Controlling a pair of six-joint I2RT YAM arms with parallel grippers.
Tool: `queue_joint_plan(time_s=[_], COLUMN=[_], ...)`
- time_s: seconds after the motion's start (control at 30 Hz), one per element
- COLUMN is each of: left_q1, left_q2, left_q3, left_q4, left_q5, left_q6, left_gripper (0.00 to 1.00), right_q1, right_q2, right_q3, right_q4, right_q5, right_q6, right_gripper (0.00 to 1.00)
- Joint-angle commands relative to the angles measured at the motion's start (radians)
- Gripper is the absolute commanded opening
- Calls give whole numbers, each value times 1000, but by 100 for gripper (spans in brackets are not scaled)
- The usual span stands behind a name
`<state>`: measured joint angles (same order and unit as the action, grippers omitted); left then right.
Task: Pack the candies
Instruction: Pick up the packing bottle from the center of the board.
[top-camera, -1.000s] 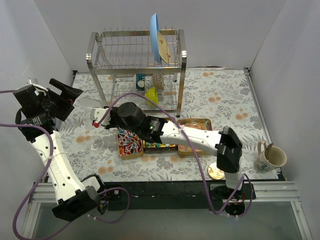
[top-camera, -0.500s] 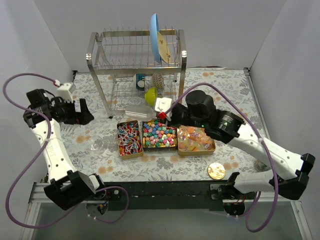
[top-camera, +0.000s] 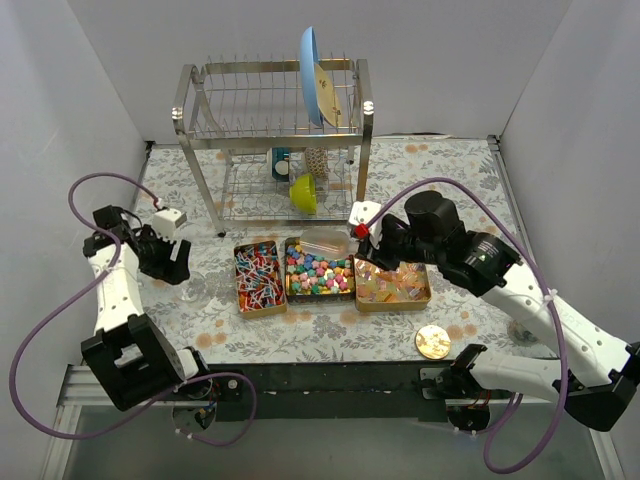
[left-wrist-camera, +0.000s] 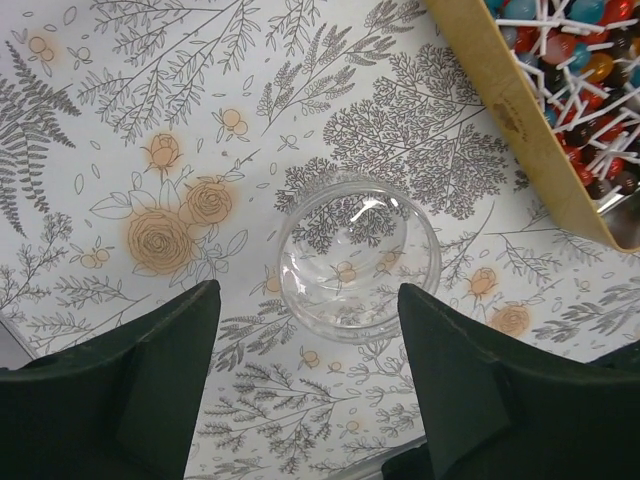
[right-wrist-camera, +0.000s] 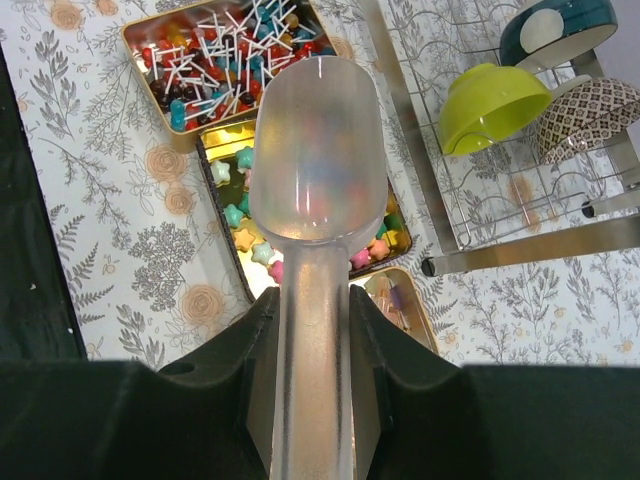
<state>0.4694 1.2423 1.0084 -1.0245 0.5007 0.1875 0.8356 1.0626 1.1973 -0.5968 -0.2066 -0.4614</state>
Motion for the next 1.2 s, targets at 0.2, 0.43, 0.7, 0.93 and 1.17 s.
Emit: queue_joint_plan(time_s=[0.2,0.43,0.7,0.93,1.17], left_q1=[-140,-155,-156,-178,-265], left_q2=[83,77,-124,-375,-503], left_q3=[-113,-143,-214,-70,7], left_q4=[308,247,120,-259,-361], left_q5=[-237,-243,-188,56,349], left_q6=[-127,-45,39,254,368], left_gripper=[64,26,4,0,0], right_q1=[-41,-70,-81,-127,-193], right_q2=[-62,-78,-58,-53,-56], right_q3=[-48,-68,-36,-19,-11], right_q4=[38,46,46,3,-133], right_q5=[-42,-47,-37,-31,-68], right_q6=[55,70,73,95,106], right_gripper=[1,1,1,1,1])
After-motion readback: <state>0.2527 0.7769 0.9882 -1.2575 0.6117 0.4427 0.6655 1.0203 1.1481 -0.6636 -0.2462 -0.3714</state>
